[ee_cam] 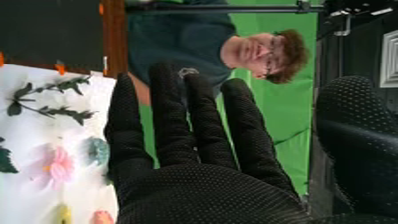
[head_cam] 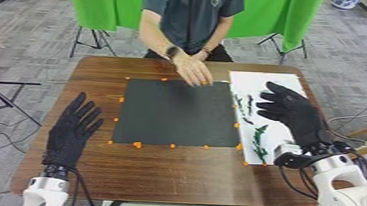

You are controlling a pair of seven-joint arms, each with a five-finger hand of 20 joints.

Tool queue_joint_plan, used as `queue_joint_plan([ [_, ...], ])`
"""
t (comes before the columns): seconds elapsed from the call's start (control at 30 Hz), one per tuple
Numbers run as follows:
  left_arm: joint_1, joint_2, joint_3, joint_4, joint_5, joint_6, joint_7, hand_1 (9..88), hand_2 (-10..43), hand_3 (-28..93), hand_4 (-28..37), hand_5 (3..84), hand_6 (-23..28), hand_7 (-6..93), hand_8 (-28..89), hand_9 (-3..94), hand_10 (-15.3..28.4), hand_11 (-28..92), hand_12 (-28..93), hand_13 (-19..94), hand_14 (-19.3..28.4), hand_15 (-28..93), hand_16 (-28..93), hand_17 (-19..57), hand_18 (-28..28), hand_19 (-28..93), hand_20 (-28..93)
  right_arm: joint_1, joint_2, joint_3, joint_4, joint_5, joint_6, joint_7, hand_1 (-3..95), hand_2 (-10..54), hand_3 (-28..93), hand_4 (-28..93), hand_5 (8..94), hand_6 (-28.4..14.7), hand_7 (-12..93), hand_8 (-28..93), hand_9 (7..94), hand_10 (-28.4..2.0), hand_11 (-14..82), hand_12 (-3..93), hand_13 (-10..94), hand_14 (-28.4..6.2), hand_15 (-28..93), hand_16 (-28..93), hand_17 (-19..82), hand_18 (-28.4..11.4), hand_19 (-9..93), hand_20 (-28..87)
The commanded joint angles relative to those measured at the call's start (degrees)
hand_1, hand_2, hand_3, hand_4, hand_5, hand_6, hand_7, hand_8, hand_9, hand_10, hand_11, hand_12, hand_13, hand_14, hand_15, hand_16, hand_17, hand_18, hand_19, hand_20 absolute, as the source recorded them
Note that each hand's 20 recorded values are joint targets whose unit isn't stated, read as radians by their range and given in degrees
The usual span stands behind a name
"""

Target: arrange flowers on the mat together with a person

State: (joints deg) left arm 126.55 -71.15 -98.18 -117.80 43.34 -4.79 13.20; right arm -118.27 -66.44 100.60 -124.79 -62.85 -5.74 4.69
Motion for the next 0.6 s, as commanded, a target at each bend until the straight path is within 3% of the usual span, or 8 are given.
queue_joint_plan([
  [0.03, 1.1, -0.71, 0.22, 0.3, -0.39, -0.23, -0.73, 27.1, -1.5, 68, -25.3, 23.3, 1.0, 20.1, -11, 17.8, 9.9, 20, 18, 17, 11.4, 15, 6, -11.7, 21.3, 42, 11, -0.8, -0.4, -0.5, 0.0, -0.8, -0.7, -0.8, 15.3, 7.2, 85, -23, 36.1, -6.1, 13, -8, 37.0, -14.7, 12.7, 23.1, 34, -14.4, 26, 24, 8, -22.6, 48, 28],
  [0.07, 0.8, -0.83, 0.2, 0.46, 0.2, -0.59, -1.08, 27.1, -1.5, 68, -25.5, 23.4, 1.0, 20.1, -11, 17.9, 9.9, 20, 17, 17, 11.5, 15, 6, -11.7, 21.2, 42, 12, -1.1, 0.2, -0.8, -0.1, -1.2, 1.1, -1.9, 15.2, 7.2, 86, -23, 36.1, -6.1, 13, -8, 37.0, -14.7, 12.7, 23.1, 34, -14.4, 26, 24, 8, -22.6, 48, 28],
  [0.13, -0.2, -0.34, 0.9, 0.92, 0.1, -0.19, -0.31, 27.1, -1.4, 68, -25.7, 23.6, 1.1, 20.1, -11, 17.9, 9.9, 20, 17, 17, 11.5, 16, 6, -11.8, 20.9, 41, 12, -0.7, 0.9, -1.3, 0.2, -0.6, 2.6, -2.5, 15.3, 7.2, 86, -23, 36.7, -6.1, 13, -8, 37.7, -14.6, 13.1, 23.2, 34, -14.5, 26, 24, 8, -22.6, 48, 28],
  [0.27, 0.6, -0.14, 0.46, 0.35, 0.04, 0.03, -0.58, 27.1, -1.2, 68, -25.9, 23.6, 1.1, 20.0, -11, 17.9, 9.9, 20, 17, 16, 11.4, 16, 6, -12.1, 20.3, 40, 11, -0.3, -0.2, -1.0, 0.3, -0.4, -0.3, -0.2, 15.3, 7.3, 86, -23, 37.4, -6.2, 14, -9, 38.5, -14.7, 13.6, 22.9, 35, -14.4, 27, 24, 8, -22.6, 49, 29],
  [0.37, 1.2, -0.37, 0.38, 0.52, -0.75, -0.17, -1.0, 26.9, -1.3, 68, -25.9, 23.6, 1.1, 20.0, -11, 18.0, 10.0, 21, 17, 17, 11.5, 16, 6, -12.2, 20.2, 40, 11, -0.2, -0.1, -0.8, 0.5, -1.2, -1.2, 0.1, 15.2, 7.3, 86, -23, 37.6, -6.2, 14, -9, 38.5, -14.8, 13.6, 22.8, 35, -14.4, 27, 24, 8, -22.6, 49, 28],
  [0.43, 0.8, -0.18, 0.31, 0.74, -0.45, -0.4, -1.26, 27.0, -1.3, 68, -26.0, 23.8, 1.2, 20.0, -11, 18.2, 10.1, 21, 17, 17, 11.5, 16, 6, -12.2, 20.2, 40, 11, -0.3, 0.1, -0.1, 0.3, -1.3, -1.2, 0.1, 15.2, 7.4, 86, -23, 37.6, -6.2, 14, -9, 38.4, -14.8, 13.5, 22.7, 35, -14.4, 27, 24, 8, -22.6, 49, 28],
  [0.6, 0.4, 0.6, -0.22, 0.31, -0.04, -0.39, -0.44, 26.9, -1.1, 68, -26.1, 23.9, 1.2, 19.8, -11, 18.3, 10.0, 20, 17, 17, 11.5, 16, 6, -12.4, 20.0, 39, 12, 0.2, 0.4, 0.0, 0.4, -1.1, -0.7, -0.4, 15.1, 7.5, 86, -23, 37.8, -6.2, 13, -9, 38.4, -14.8, 13.5, 22.7, 34, -14.3, 27, 24, 8, -22.6, 49, 28],
])
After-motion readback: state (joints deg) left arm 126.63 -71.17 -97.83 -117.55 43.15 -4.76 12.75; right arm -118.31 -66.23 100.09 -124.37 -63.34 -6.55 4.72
